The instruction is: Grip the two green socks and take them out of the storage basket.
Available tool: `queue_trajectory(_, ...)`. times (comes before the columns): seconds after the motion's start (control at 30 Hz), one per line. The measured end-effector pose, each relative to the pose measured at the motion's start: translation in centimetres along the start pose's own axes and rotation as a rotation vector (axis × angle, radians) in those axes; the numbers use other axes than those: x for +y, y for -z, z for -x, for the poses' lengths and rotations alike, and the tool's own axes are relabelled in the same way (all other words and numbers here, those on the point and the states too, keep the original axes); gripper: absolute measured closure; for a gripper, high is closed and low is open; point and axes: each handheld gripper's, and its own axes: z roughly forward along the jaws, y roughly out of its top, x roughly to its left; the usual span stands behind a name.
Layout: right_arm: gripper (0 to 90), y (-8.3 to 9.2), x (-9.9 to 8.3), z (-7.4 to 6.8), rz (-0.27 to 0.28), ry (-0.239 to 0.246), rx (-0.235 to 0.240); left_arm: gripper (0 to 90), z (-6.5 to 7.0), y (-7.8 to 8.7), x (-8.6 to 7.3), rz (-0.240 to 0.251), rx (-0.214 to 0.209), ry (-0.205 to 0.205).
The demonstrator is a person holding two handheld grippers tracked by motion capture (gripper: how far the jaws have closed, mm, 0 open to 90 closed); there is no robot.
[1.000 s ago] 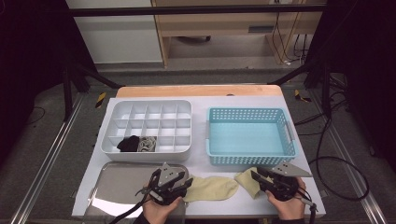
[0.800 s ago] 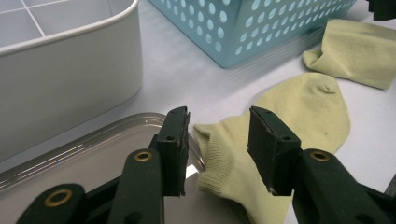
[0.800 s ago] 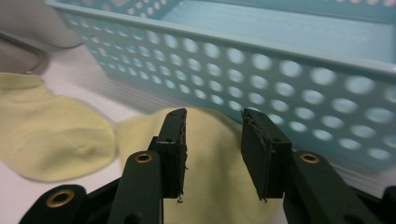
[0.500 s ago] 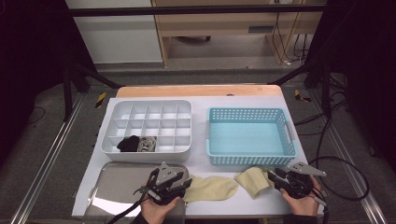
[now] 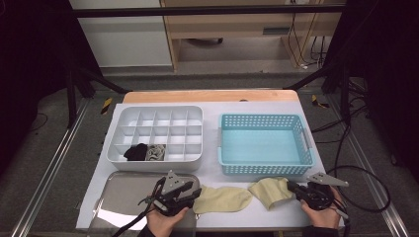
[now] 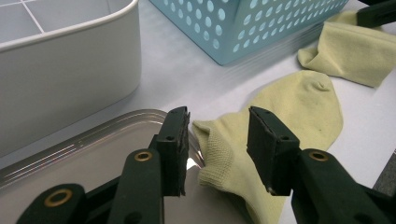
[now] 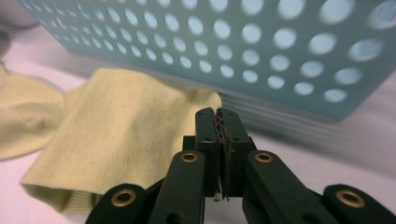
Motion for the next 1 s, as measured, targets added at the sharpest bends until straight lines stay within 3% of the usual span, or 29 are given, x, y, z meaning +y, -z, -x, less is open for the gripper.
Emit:
queue_trajectory(0.27, 88.1, 2.3, 0.9, -0.4, 0.092, 0.014, 0.014, 58.8, 0.0, -0.1, 0.0, -0.004, -0.002, 0.003)
queue_trajectory(0.7, 88.1, 1.6, 2.6, -6.0, 0.133, 0.108, 0.280, 59.3, -0.3, 0.5, 0.3, 0.016, 0.001, 0.013)
queue_trajectory(0.8, 88.0, 1.0, 2.8, -7.7, 0.122, 0.136, 0.334, 59.4, -0.4, 0.6, 0.3, 0.015, 0.000, 0.012)
queue_trajectory(1.0, 88.0, -1.6, 2.2, -10.6, 0.033, 0.199, 0.403, 59.6, -0.4, 0.5, 0.3, 0.014, 0.000, 0.013)
